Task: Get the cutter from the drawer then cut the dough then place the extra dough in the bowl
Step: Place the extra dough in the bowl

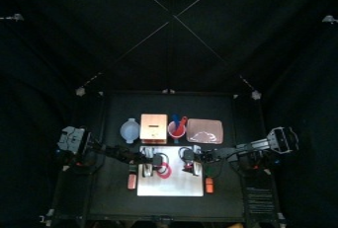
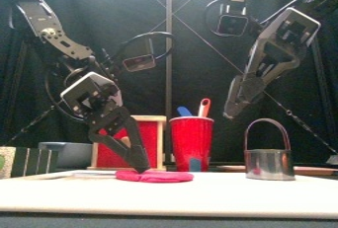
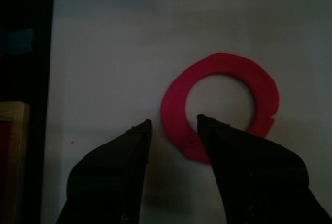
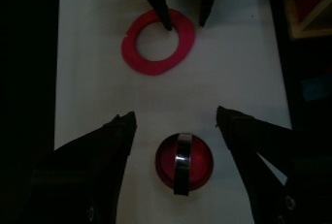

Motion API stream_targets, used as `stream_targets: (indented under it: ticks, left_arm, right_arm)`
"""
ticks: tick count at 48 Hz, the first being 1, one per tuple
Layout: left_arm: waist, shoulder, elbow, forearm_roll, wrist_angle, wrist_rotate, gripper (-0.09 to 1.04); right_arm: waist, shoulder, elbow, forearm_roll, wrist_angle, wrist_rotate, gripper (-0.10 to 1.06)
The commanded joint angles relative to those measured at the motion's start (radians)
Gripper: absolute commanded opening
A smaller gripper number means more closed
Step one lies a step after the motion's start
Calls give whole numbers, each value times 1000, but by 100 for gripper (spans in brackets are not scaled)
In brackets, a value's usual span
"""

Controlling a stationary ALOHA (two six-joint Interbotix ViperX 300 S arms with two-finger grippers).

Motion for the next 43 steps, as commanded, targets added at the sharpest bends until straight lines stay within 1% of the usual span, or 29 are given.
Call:
stream_targets:
  ticks: [1, 15, 31, 43]
  left_arm:
    - [6, 0, -25, 3, -2, 0, 80]
    - [5, 32, -34, 3, 32, 0, 78]
    - [5, 37, -37, 20, 61, 0, 63]
    - [2, 34, -37, 34, 77, 0, 57]
  right_arm:
    - [2, -15, -2, 3, -8, 0, 97]
    - [2, -15, 6, 6, -8, 0, 97]
    - [2, -15, 8, 11, -9, 2, 97]
    - [2, -15, 6, 17, -9, 2, 97]
